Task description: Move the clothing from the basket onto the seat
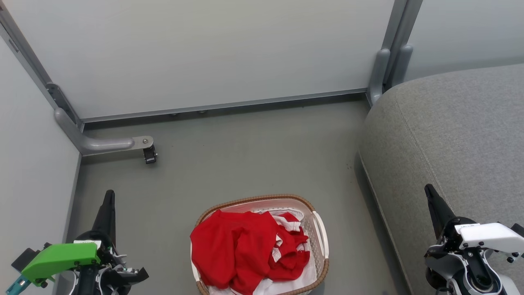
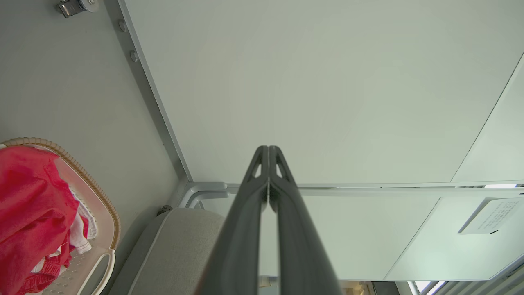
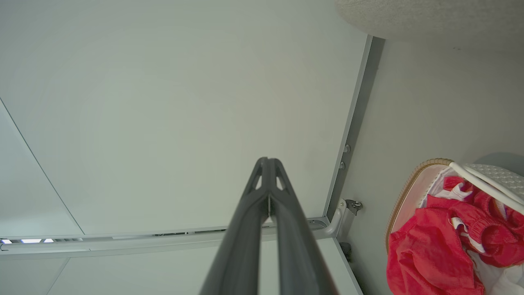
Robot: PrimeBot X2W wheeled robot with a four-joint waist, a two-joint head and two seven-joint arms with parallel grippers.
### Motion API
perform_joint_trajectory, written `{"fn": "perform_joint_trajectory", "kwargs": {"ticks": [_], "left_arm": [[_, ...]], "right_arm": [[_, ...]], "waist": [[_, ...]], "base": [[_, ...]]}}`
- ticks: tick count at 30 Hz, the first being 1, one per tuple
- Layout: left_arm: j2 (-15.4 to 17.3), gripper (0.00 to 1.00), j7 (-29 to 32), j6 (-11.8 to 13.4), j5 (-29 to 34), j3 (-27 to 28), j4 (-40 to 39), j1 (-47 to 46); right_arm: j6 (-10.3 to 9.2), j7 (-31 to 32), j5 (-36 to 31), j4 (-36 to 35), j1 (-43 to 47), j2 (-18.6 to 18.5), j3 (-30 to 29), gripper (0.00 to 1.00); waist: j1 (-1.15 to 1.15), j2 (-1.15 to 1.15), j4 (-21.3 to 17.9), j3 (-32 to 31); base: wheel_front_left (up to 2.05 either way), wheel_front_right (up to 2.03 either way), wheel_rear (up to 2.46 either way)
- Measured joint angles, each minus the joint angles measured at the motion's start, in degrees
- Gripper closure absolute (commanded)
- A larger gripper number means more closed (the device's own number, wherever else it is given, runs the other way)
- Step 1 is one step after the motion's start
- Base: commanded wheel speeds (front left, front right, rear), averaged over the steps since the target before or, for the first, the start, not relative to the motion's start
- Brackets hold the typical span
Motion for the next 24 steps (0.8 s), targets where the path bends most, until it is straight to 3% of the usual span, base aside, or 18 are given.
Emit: {"fn": "perform_joint_trajectory", "kwargs": {"ticks": [24], "left_arm": [[0.0,1.00,0.0,0.0,0.0,0.0,0.0,0.0]], "right_arm": [[0.00,0.0,0.0,0.0,0.0,0.0,0.0,1.00]], "waist": [[0.00,0.00,0.0,0.0]], "base": [[0.00,0.00,0.00]]}}
